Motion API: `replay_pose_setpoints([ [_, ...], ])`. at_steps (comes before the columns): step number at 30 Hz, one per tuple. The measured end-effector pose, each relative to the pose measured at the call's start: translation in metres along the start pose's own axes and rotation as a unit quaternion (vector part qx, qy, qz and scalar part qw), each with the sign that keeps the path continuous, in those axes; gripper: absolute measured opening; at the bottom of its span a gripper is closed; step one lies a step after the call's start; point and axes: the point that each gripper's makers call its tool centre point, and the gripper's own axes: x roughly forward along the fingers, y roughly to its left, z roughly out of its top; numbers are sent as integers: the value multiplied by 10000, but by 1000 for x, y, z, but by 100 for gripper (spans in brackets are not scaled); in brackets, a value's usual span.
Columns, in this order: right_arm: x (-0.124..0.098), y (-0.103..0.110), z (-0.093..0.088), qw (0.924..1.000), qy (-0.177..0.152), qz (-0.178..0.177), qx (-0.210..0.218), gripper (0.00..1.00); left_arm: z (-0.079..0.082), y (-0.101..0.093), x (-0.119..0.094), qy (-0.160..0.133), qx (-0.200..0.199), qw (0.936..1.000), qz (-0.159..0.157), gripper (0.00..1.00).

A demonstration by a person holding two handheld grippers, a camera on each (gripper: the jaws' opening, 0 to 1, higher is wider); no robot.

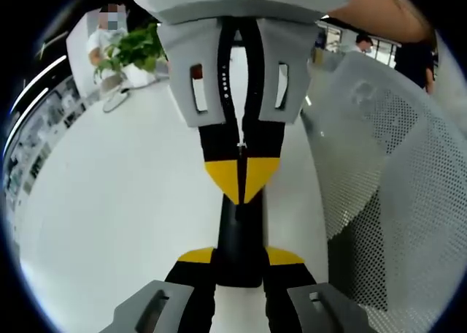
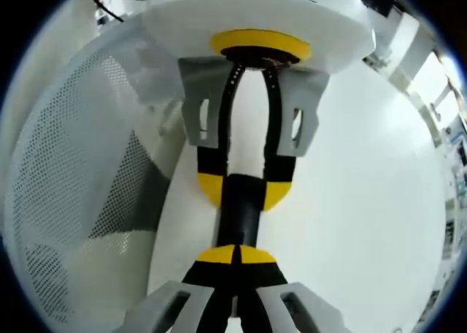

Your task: Press the specified remote control buttons in sequence, fully releasing each button before pressing the next.

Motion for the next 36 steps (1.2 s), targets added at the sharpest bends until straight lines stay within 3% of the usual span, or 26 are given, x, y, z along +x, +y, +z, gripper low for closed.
replay_pose_setpoints([
  [18, 3, 0, -3, 9996, 75, 220, 165, 0, -3, 3, 2, 31, -4, 10000, -4, 23],
  [36, -2, 5, -13, 9992, 91, 146, 354, 0, -2, 2, 2, 7, -1, 10000, 21, 23],
])
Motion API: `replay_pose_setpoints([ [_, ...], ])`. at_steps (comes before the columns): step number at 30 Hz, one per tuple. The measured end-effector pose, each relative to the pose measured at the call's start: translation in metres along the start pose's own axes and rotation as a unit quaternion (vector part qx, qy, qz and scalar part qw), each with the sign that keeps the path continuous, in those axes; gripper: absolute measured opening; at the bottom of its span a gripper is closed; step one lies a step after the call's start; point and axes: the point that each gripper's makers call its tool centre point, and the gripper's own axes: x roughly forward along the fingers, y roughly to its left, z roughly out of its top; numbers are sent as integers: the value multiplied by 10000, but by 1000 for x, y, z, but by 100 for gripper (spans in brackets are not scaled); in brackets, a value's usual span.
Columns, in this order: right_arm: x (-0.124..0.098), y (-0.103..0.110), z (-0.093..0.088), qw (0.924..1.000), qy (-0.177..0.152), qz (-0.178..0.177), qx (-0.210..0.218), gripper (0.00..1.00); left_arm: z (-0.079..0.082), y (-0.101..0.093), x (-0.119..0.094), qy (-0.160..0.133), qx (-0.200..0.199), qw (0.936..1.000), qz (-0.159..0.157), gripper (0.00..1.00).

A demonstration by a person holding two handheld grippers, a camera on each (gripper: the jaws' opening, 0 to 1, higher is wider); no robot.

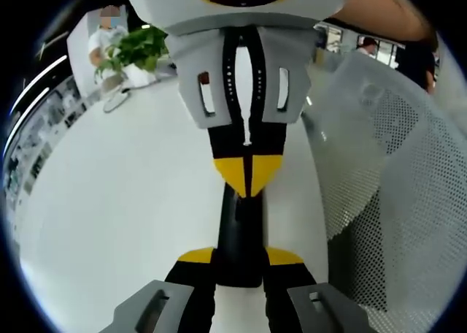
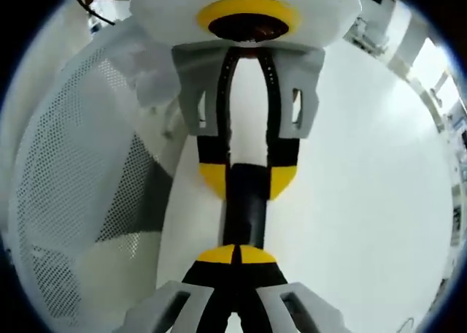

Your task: Press the specified remote control buttons in sequence, fully releasing each button before pressing the next.

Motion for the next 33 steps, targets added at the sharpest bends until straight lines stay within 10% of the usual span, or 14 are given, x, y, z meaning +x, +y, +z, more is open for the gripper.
replay_pose_setpoints([
  [33, 2, -8, 20, 9998, -188, -41, 42, 0, 1, -1, 0, -5, 13, 10000, -15, 23],
])
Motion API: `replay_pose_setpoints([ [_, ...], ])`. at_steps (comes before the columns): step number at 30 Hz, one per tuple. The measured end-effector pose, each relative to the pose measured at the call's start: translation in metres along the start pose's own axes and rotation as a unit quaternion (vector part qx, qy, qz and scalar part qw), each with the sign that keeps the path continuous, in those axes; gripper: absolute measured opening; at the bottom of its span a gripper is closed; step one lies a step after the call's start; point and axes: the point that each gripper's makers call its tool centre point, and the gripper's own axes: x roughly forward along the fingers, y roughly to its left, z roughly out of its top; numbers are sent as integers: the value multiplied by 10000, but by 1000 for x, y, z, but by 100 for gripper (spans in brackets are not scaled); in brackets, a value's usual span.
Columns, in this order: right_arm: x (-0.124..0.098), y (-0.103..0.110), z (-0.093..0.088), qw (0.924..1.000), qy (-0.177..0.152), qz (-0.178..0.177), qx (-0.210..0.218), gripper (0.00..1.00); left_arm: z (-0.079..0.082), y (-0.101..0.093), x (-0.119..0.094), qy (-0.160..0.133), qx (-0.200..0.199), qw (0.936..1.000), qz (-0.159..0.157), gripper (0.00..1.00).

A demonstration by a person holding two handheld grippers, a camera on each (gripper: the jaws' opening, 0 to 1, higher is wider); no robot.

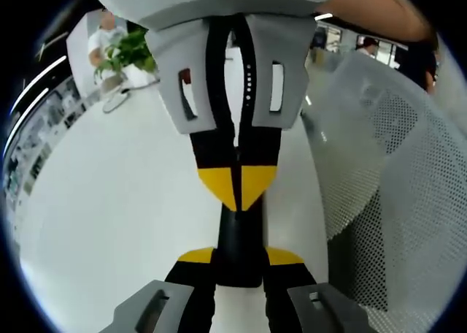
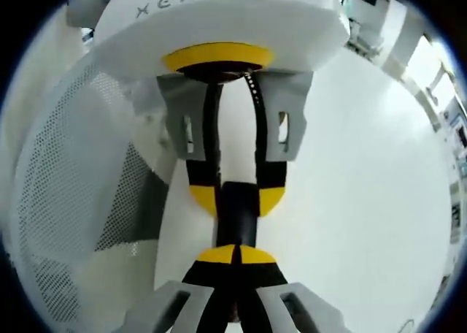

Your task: Press the specified remote control buttons in sequence, fully releasing each button before pressing the next.

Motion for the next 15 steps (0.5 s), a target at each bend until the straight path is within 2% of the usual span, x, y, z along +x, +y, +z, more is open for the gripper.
replay_pose_setpoints([
  [15, 8, 0, 1, 9999, 61, 31, -140, 0, 0, -1, 0, -17, -20, 10000, 5, 23],
])
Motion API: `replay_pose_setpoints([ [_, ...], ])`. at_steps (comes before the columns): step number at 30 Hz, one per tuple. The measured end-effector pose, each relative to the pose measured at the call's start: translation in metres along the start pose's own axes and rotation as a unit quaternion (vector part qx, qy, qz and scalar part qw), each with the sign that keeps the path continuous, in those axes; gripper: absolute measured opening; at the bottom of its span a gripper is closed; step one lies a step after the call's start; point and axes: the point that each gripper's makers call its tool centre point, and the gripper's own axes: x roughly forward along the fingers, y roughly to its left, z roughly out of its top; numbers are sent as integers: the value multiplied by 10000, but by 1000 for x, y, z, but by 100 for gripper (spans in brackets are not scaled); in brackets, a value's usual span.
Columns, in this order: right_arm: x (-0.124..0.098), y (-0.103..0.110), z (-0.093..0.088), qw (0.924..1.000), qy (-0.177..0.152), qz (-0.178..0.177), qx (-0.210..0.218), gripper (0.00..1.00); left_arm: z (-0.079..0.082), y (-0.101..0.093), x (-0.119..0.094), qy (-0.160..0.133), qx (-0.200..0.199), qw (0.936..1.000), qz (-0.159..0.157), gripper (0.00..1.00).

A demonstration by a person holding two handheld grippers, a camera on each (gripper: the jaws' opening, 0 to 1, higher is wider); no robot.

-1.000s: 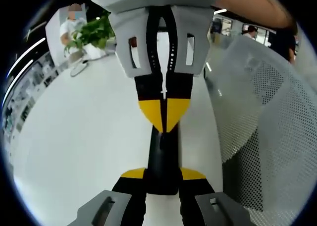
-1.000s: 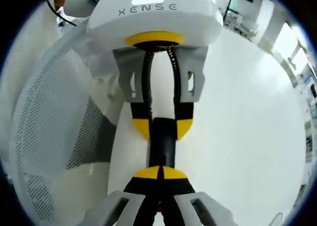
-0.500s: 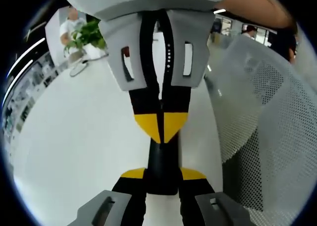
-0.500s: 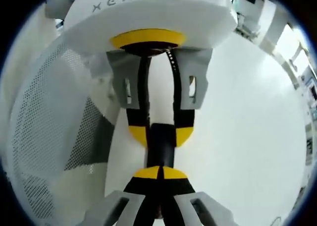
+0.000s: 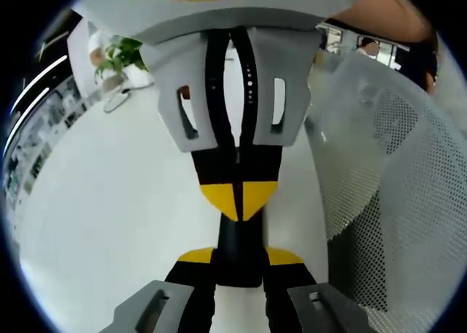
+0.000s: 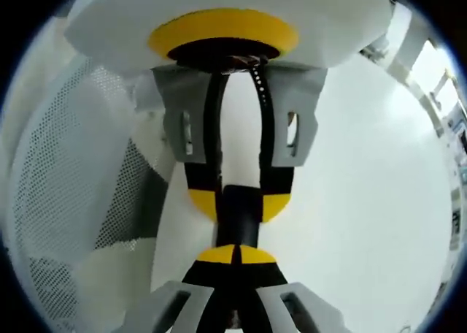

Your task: Press the specified remote control buttons in sequence, fully releasing each button before pressing the next.

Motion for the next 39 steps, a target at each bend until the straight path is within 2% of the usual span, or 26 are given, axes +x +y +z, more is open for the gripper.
replay_pose_setpoints([
  [11, 1, -1, -1, 9999, -55, 36, 109, 0, -1, 3, 1, 21, -8, 10000, 0, 23],
  [17, -1, 0, 0, 9999, -110, -35, -1, 0, -1, 3, 1, -3, -25, 10000, -5, 23],
  [21, -2, 1, -2, 9997, -189, -78, 92, 0, 1, 0, 0, 12, -21, 10000, 0, 23],
  [25, -8, 1, -6, 9995, -239, -113, 180, 0, 1, 0, 0, 9, -34, 10000, -3, 23],
  [33, -20, -1, 1, 9987, -420, -245, 174, 0, -1, 2, 1, 22, -37, 10000, -2, 23],
  [39, -24, -2, 4, 9984, -459, -277, 155, 5, 0, 1, 1, 48, -40, 10000, -18, 23],
])
